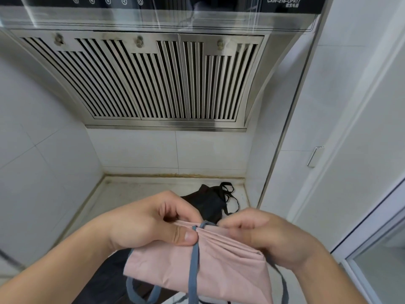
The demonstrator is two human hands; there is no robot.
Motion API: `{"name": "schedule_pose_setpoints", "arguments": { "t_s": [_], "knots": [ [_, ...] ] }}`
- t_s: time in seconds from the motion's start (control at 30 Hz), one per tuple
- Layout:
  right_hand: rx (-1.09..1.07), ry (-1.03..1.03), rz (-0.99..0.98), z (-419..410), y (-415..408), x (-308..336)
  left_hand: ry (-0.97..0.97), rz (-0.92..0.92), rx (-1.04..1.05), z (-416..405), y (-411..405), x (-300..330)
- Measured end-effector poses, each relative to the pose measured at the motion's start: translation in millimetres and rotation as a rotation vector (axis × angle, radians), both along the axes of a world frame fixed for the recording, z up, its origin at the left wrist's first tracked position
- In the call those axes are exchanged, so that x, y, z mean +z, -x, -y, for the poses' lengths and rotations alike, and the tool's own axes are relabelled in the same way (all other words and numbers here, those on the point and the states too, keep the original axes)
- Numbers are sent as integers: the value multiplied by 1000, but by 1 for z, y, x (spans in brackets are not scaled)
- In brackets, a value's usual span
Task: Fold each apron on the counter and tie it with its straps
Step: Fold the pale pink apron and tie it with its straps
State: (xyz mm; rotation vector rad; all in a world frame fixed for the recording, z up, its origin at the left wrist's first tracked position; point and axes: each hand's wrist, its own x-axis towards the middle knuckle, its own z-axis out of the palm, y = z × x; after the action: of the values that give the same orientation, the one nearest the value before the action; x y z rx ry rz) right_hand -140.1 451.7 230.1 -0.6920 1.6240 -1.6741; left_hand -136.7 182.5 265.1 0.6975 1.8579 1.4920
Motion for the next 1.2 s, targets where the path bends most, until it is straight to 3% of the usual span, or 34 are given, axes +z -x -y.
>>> {"name": "schedule_pose_setpoints", "arguments": {
  "t_s": [0.1,0.23,0.3,0.4,0.53,0.67,0.77,0.87,1.03,1.13,1.2],
  "knots": [
    [-162,182,188,11,5,-15,-101,43,3,4,1,1],
    [-362,102,229,41,-6,-45,-179,33,163,-1,1,2],
    [-465,-20,150,54,-18,-52,-37,-63,309,-3,4,0],
    [-488,7,115,57,-27,-59,367,-360,572,-2,12,-6],
    [-437,-389,-310,35,-31,-46,657,-579,700,1,18,-15],
    [-397,-556,-694,22,-26,-10,782,-654,454,-7,11,-22],
    [-395,-538,-893,18,-8,19,691,-607,219,-20,2,-13],
    [-332,-485,-816,18,17,35,490,-521,74,-29,-4,-2],
    [-162,-299,-495,23,45,21,180,-321,134,-25,-6,2],
    [-227,-252,-430,27,46,7,142,-275,200,-27,-6,-2],
    [-420,-320,-514,29,48,-4,178,-285,281,-26,-5,-7]
  ]
}}
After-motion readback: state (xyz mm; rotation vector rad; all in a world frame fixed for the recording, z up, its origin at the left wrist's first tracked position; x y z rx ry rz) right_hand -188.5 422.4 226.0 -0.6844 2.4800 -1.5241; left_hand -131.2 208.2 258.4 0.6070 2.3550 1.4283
